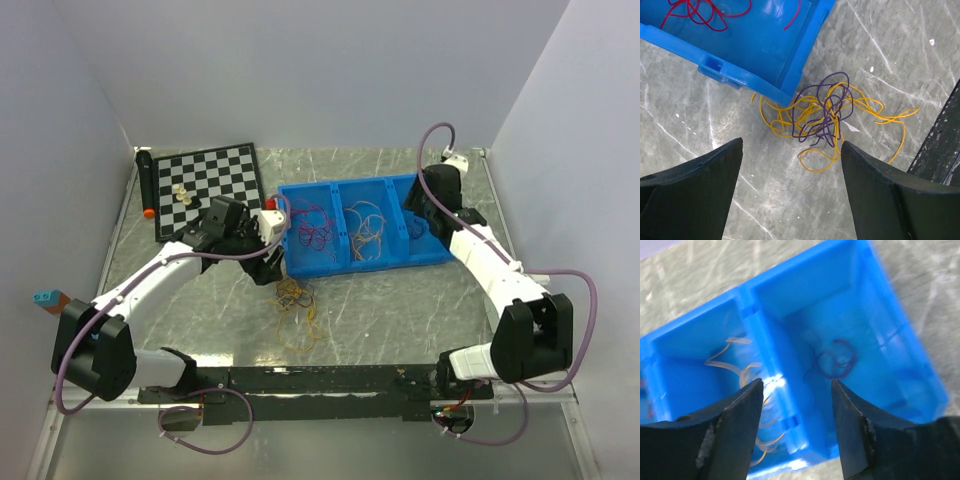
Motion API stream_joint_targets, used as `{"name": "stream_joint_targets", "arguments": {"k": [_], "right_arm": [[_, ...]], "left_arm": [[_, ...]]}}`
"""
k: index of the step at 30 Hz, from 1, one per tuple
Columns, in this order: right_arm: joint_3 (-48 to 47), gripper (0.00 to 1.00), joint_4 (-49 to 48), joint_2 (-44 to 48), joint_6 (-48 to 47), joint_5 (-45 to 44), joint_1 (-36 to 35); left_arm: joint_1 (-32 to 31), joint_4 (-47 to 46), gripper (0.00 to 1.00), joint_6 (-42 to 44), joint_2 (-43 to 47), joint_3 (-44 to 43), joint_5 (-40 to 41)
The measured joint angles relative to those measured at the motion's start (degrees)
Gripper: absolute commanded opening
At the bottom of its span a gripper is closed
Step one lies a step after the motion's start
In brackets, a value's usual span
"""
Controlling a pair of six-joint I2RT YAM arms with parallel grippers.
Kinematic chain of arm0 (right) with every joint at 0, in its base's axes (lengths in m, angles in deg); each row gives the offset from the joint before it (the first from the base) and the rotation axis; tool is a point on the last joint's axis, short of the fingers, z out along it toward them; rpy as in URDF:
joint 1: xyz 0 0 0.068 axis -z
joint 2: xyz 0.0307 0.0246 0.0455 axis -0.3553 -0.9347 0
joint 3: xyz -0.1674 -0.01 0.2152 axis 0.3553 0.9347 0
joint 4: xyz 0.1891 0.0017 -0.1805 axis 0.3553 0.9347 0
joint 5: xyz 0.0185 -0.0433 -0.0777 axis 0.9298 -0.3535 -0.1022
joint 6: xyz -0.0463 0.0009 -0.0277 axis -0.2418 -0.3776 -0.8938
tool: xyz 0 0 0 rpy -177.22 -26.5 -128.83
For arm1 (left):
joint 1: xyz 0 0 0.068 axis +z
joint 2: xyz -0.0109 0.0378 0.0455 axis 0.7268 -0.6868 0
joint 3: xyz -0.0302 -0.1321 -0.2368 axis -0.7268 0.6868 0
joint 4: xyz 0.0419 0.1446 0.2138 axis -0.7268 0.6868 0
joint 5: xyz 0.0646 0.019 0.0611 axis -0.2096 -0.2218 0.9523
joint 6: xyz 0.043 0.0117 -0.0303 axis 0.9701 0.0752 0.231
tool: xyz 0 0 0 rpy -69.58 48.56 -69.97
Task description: Untangle the cables
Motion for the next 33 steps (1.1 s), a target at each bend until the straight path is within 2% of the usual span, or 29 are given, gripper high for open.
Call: {"name": "stream_joint_targets", "arguments": {"k": [4, 10, 14, 17, 21, 25, 33], "right_arm": [[2.21, 0.68, -0.59, 3.37, -0.13, -0.68, -5.60], [8.11, 0.66, -1.88, 10.69, -0.63, -0.04, -25.49], [13.51, 0.66, -4.44, 12.39, -0.66, 2.95, -34.01], [14.36, 0.65, -6.03, 9.22, -0.63, 5.66, -38.95], [14.32, 0.63, -9.22, 2.12, -0.44, 8.94, -42.88], [14.32, 0.61, -11.43, -3.78, -0.37, 11.63, -43.58], [13.66, 0.55, -14.45, -7.89, -1.33, 14.08, -43.36]], "left_arm": [[-0.04, -0.09, 0.82, 0.63, -1.07, 0.09, 0.46], [0.94, -0.02, 0.82, 1.09, -1.11, 0.98, 0.46], [5.49, 0.17, 0.82, 1.40, -0.83, 0.98, -1.16], [10.49, 0.94, 0.82, 2.38, -0.57, 0.98, -2.60], [15.37, 2.89, 0.82, 4.39, 0.81, 0.98, -3.28], [15.54, 4.15, 0.81, 6.54, 3.78, 2.34, -3.69], [15.54, 6.12, 0.82, 8.59, 5.40, 4.17, -4.31]]}}
